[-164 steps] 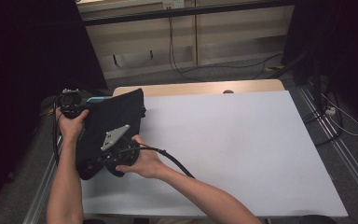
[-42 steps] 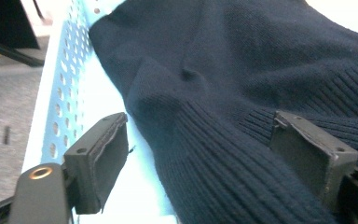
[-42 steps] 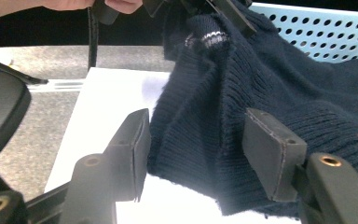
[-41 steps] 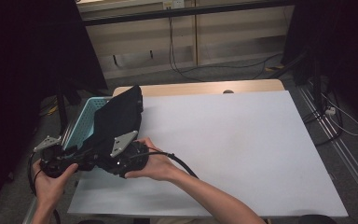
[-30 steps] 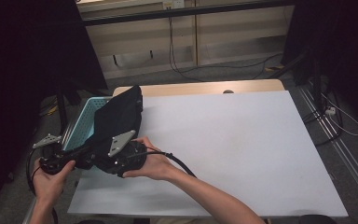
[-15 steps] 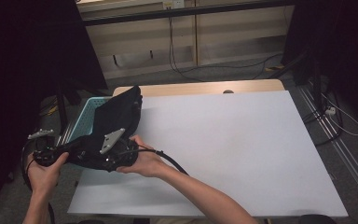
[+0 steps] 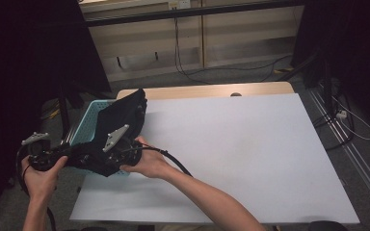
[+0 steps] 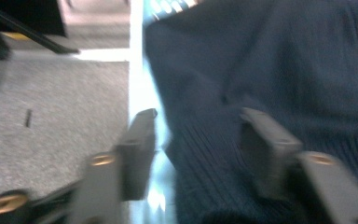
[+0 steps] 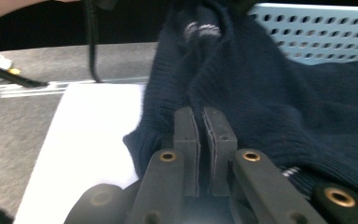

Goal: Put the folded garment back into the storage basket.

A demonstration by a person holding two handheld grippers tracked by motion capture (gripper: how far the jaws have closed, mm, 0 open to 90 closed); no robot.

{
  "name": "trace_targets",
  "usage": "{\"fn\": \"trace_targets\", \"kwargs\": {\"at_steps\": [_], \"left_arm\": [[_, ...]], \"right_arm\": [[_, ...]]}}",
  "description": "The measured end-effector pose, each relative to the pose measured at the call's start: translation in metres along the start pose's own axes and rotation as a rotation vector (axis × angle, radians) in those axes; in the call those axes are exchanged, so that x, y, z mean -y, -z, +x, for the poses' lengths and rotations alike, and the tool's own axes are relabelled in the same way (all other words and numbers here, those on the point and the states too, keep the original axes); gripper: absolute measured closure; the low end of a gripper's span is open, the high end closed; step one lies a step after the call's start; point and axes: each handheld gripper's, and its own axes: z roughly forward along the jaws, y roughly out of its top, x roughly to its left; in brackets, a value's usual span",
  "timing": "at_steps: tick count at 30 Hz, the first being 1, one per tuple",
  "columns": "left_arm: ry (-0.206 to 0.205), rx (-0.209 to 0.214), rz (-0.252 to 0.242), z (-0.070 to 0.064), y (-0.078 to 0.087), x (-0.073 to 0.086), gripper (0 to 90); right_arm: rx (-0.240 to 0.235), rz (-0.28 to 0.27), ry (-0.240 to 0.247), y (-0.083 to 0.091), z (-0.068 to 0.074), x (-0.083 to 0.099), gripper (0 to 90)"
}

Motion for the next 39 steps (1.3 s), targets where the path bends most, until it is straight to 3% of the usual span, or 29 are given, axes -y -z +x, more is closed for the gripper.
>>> {"fn": "trace_targets", "kwargs": {"at_steps": [2,4,5,6,9,10,11,15,21,25,32,36,37,38,39], "left_arm": [[-0.015,0.006,-0.006,0.001,0.005,-0.002,43.6],[-0.04,0.007,0.025,-0.001,0.004,-0.002,48.1],[-0.046,0.015,0.05,-0.002,0.002,0.0,56.7],[-0.052,0.017,0.059,-0.002,0.0,0.002,56.7],[-0.046,0.032,0.085,-0.002,-0.009,0.009,70.4],[-0.048,0.029,0.095,-0.001,-0.011,0.01,70.4],[-0.046,0.035,0.106,-0.001,-0.014,0.012,78.4],[-0.059,0.021,0.14,0.003,-0.015,0.017,84.0],[-0.049,-0.001,0.111,0.006,-0.005,0.016,85.3],[-0.057,-0.039,0.09,0.006,0.003,0.013,85.5],[-0.049,-0.042,0.074,0.008,-0.001,0.013,84.7],[-0.046,-0.015,0.056,0.006,-0.004,0.013,76.8],[-0.053,-0.012,0.054,0.004,-0.004,0.013,65.9],[-0.053,-0.005,0.044,0.003,-0.005,0.013,65.9],[-0.051,0.0,0.038,0.001,-0.005,0.013,57.0]], "right_arm": [[0.031,-0.004,-0.006,0.0,-0.003,0.0,85.9],[0.03,0.003,-0.015,-0.001,-0.008,0.003,86.0],[0.031,0.012,-0.026,-0.003,-0.011,0.005,86.0],[0.031,0.012,-0.026,-0.003,-0.011,0.005,86.0],[0.032,0.021,-0.026,-0.005,-0.014,0.008,86.0],[0.033,0.026,-0.032,-0.006,-0.014,0.008,86.0],[0.035,0.032,-0.031,-0.008,-0.016,0.009,86.0],[0.036,0.043,-0.04,-0.012,-0.017,0.011,85.9],[0.037,0.054,-0.041,-0.02,-0.019,0.01,85.6],[0.046,0.069,-0.033,-0.026,-0.019,0.009,84.3],[0.043,0.085,-0.045,-0.035,-0.02,0.012,83.1],[0.042,0.098,-0.059,-0.036,-0.022,0.014,80.0],[0.051,0.105,-0.045,-0.035,-0.021,0.013,76.9],[0.051,0.105,-0.045,-0.035,-0.021,0.013,76.9],[0.058,0.097,-0.048,-0.033,-0.021,0.012,71.8]]}}
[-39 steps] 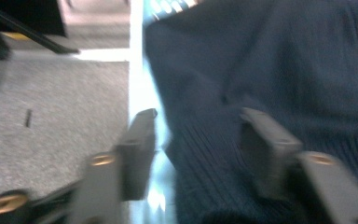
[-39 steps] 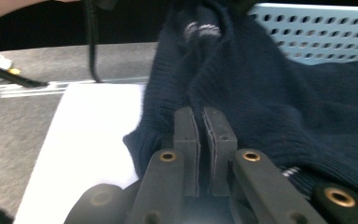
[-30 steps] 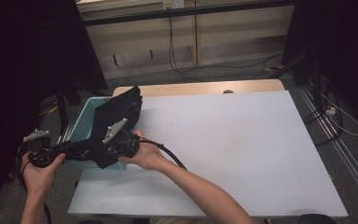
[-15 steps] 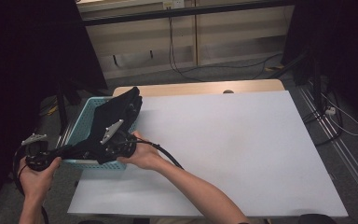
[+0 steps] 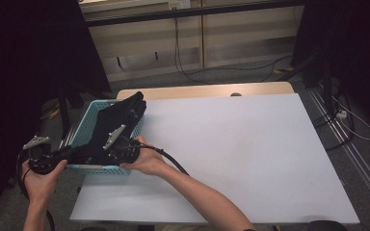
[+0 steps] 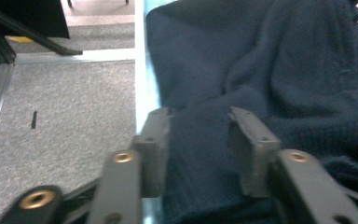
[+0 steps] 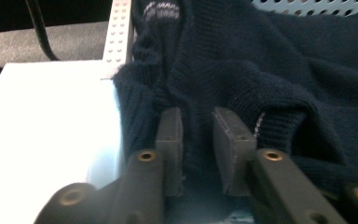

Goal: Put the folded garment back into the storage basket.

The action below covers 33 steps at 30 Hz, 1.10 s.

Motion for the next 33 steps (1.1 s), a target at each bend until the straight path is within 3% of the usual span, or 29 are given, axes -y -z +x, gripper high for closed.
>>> {"fn": "trace_targets", "kwargs": {"at_steps": [2,4,7,10,17,18,21,25,27,33], "left_arm": [[-0.015,0.0,-0.019,-0.005,0.0,-0.001,55.2],[-0.026,-0.008,-0.034,-0.011,0.0,-0.002,45.0],[-0.035,0.013,-0.048,-0.02,0.0,-0.004,38.9],[-0.04,0.028,-0.058,-0.032,0.0,-0.005,34.2],[-0.061,0.067,-0.081,-0.062,0.0,-0.007,28.3],[-0.081,0.072,-0.081,-0.071,-0.001,-0.009,26.8],[-0.088,0.078,-0.087,-0.079,-0.003,-0.009,26.8],[-0.13,0.103,-0.07,-0.097,-0.013,-0.013,26.8],[-0.127,0.119,-0.069,-0.102,-0.017,-0.016,26.9],[-0.183,0.129,-0.052,-0.121,-0.029,-0.028,27.2]], "right_arm": [[0.006,-0.006,-0.007,0.002,0.0,0.0,69.4],[0.017,-0.034,-0.015,0.008,-0.001,-0.001,63.0],[0.033,-0.072,-0.029,0.018,-0.004,-0.002,51.9],[0.032,-0.127,-0.035,0.036,-0.004,-0.001,46.9],[0.043,-0.171,-0.038,0.059,0.0,0.013,42.5],[0.041,-0.18,-0.048,0.064,0.0,0.019,41.7],[0.041,-0.182,-0.055,0.07,-0.001,0.025,41.2],[0.057,-0.183,-0.068,0.086,-0.002,0.039,40.8],[0.079,-0.181,-0.075,0.1,-0.004,0.048,40.3],[0.112,-0.176,-0.091,0.118,-0.006,0.066,40.0]]}}
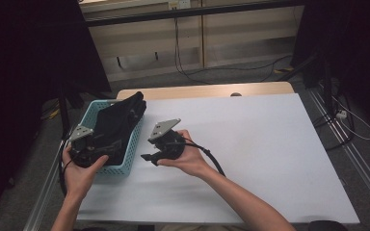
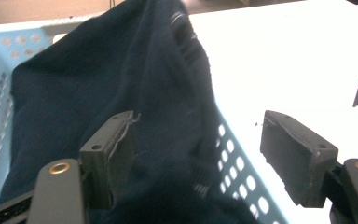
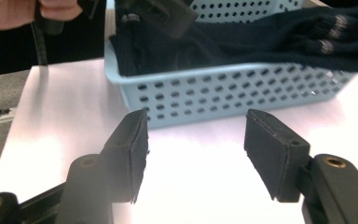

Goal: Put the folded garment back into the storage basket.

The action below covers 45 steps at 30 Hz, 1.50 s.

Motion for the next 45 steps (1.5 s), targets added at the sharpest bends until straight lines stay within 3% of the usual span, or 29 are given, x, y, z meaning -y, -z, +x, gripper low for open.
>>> {"fn": "trace_targets", "kwargs": {"at_steps": [2,4,6,11,19,21,29,32,35,40,42,43,44,45], "left_arm": [[-0.018,0.006,0.002,-0.004,-0.005,-0.006,27.7],[0.0,0.03,-0.003,-0.008,-0.011,-0.012,27.9],[-0.024,0.023,-0.006,-0.01,-0.016,-0.019,28.0],[-0.042,0.01,-0.021,-0.008,-0.035,-0.037,28.2],[-0.072,-0.006,0.02,-0.001,-0.068,-0.05,27.9],[-0.062,-0.02,0.026,0.003,-0.076,-0.054,28.1],[-0.04,-0.031,0.026,0.012,-0.101,-0.062,36.1],[-0.062,-0.049,0.044,0.014,-0.109,-0.063,36.6],[-0.054,-0.068,0.047,0.017,-0.114,-0.062,35.6],[-0.08,-0.059,0.066,0.018,-0.119,-0.066,33.6],[-0.076,-0.065,0.071,0.018,-0.121,-0.068,41.8],[-0.067,-0.047,0.068,0.018,-0.122,-0.069,55.9],[-0.059,-0.033,0.068,0.018,-0.123,-0.069,55.9],[-0.046,-0.038,0.074,0.019,-0.124,-0.069,65.3]], "right_arm": [[0.008,0.0,-0.006,0.007,-0.001,0.005,40.0],[0.013,-0.002,-0.014,0.014,-0.002,0.009,40.0],[0.018,0.0,-0.015,0.021,-0.001,0.013,39.9],[0.029,-0.001,-0.029,0.037,0.0,0.027,39.4],[0.051,-0.004,-0.052,0.056,-0.002,0.044,39.3],[0.052,-0.008,-0.053,0.059,-0.002,0.045,39.3],[0.078,-0.01,-0.065,0.077,-0.002,0.062,39.2],[0.084,-0.008,-0.08,0.082,-0.004,0.069,39.1],[0.083,-0.005,-0.082,0.082,-0.004,0.071,39.0],[0.083,0.004,-0.08,0.08,-0.004,0.072,37.6],[0.079,0.012,-0.079,0.078,-0.005,0.073,37.4],[0.078,0.013,-0.08,0.078,-0.005,0.074,37.3],[0.078,0.013,-0.08,0.078,-0.005,0.074,37.3],[0.077,0.014,-0.079,0.078,-0.004,0.074,37.3]]}}
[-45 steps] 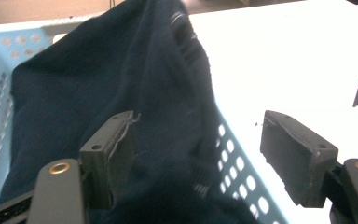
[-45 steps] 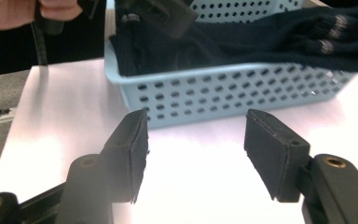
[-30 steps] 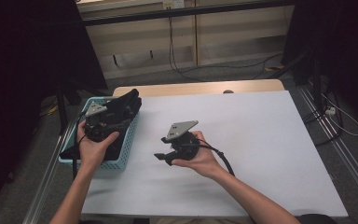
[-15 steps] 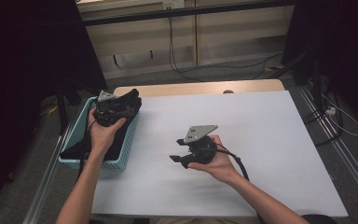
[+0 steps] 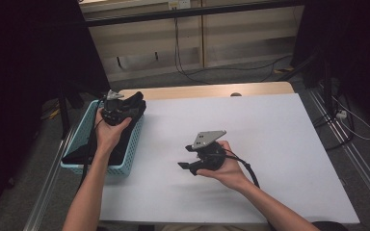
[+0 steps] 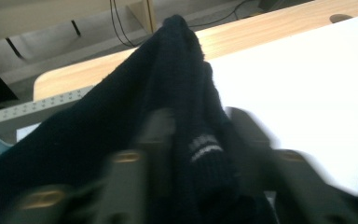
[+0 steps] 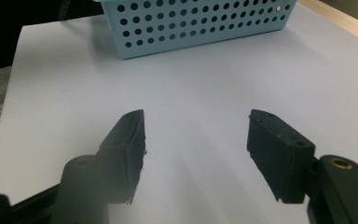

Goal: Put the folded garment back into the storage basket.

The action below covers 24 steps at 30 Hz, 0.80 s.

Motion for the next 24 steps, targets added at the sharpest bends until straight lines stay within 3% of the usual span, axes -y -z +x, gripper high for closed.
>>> {"fn": "trace_targets", "kwargs": {"at_steps": [3,11,22,24], "left_arm": [[0.044,-0.008,0.015,0.006,-0.002,0.002,75.1],[0.117,-0.031,0.083,0.014,-0.011,0.011,76.7],[0.13,0.033,0.159,0.018,-0.026,0.025,76.8],[0.114,0.031,0.158,0.019,-0.029,0.025,76.8]], "right_arm": [[0.0,0.001,0.0,0.001,0.0,0.0,37.2],[0.003,0.004,0.001,0.002,0.0,0.001,37.1],[0.004,0.014,0.004,-0.001,0.001,0.001,37.1],[0.003,0.014,0.006,-0.001,0.001,0.001,37.1]]}}
